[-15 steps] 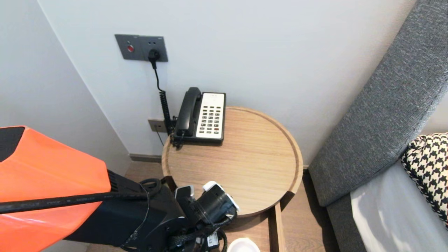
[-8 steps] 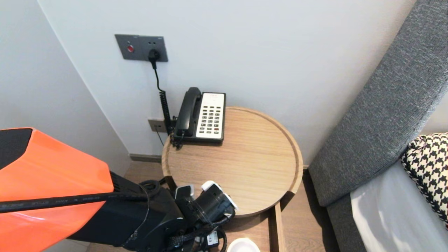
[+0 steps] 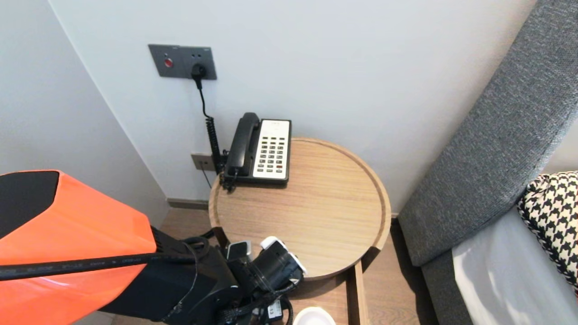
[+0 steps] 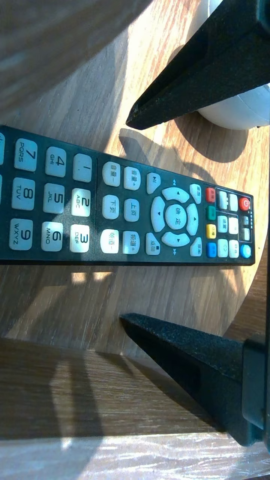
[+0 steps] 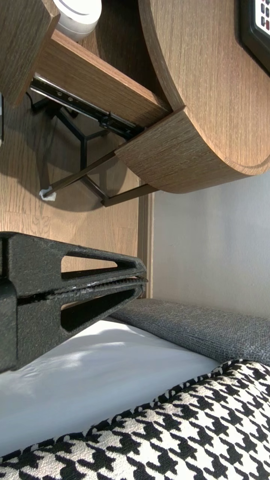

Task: Take the remote control out of the drawer one by one and place them on the table

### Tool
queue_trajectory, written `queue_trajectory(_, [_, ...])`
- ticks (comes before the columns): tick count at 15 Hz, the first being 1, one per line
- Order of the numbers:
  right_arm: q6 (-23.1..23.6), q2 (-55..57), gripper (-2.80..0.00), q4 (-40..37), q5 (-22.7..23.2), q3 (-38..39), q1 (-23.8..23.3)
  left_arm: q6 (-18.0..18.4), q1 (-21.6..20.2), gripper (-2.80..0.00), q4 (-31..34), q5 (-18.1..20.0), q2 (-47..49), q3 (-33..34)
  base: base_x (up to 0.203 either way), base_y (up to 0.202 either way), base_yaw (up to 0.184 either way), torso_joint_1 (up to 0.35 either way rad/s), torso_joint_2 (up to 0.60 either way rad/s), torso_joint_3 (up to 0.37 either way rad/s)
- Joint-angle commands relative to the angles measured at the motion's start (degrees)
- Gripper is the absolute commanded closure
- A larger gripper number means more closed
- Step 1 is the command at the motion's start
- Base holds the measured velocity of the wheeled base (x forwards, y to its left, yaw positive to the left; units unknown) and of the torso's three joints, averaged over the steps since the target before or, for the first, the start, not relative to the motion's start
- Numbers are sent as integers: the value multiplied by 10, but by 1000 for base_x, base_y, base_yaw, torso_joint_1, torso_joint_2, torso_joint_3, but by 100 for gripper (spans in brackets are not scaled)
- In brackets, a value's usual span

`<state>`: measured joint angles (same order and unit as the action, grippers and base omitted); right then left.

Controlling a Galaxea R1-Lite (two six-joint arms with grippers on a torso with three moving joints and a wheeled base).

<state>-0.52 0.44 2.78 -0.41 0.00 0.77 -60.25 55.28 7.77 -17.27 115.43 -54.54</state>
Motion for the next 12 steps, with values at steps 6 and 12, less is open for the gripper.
queue_trajectory(6, [0, 1, 0, 0, 0, 14, 0, -4, 1, 0, -2, 0, 2, 4, 0, 0, 0, 0, 0, 0])
queue_trajectory(12, [0, 1, 0, 0, 0, 14, 0, -3, 10, 0, -2, -1, -24, 3, 0, 0, 0, 0, 0, 0])
